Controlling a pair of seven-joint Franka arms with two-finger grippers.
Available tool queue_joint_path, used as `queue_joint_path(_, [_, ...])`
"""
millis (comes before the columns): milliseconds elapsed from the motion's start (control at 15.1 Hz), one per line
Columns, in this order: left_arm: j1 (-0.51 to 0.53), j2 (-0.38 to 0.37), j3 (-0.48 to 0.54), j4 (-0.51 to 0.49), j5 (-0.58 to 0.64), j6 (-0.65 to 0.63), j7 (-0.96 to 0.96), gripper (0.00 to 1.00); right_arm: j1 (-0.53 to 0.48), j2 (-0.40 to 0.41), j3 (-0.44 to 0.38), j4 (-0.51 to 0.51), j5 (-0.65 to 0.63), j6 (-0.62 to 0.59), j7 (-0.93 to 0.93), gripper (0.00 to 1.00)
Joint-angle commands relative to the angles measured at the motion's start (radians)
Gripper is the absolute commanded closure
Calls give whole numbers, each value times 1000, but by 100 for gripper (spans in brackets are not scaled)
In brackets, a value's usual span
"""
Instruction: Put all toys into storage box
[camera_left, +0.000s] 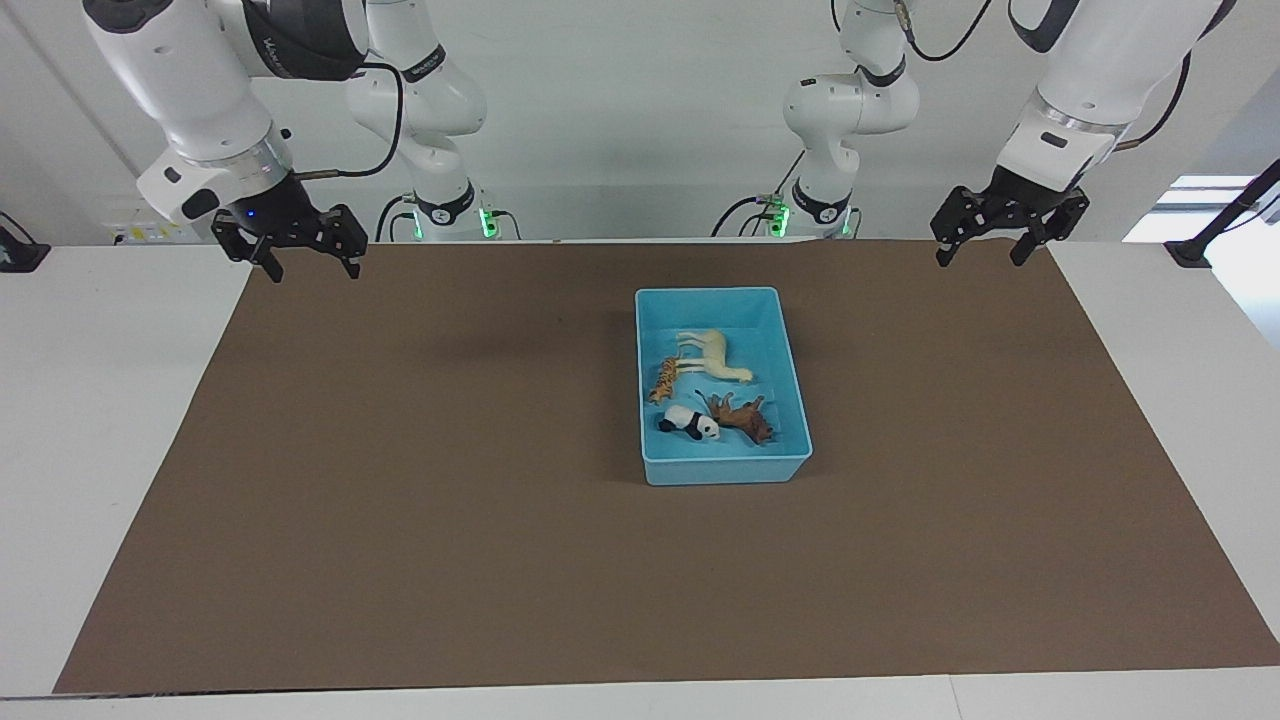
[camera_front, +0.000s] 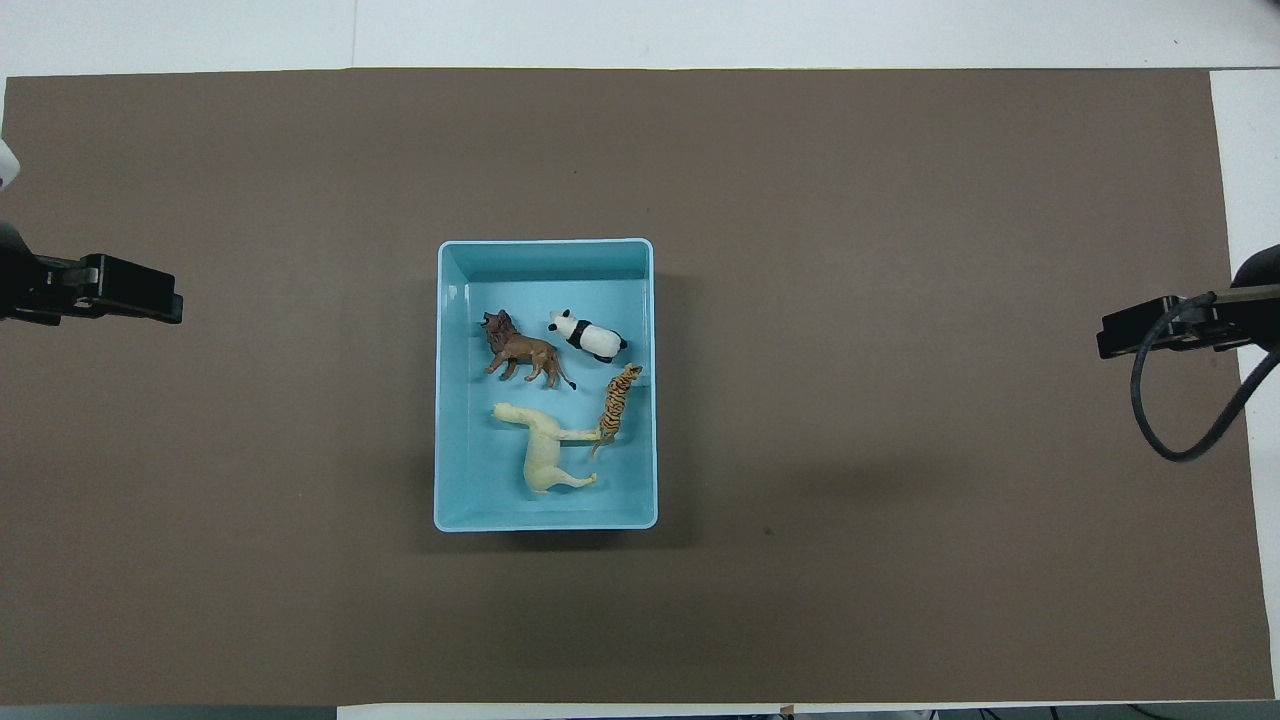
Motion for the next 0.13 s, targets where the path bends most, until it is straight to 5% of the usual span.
queue_joint_path(0, [2,0,4,2,7,-9,13,0,-11,1,7,3,-16,-19,-29,0])
queue_joint_path(66, [2,0,4,2,7,-7,13,0,-11,1,7,3,-16,-17,-30,0])
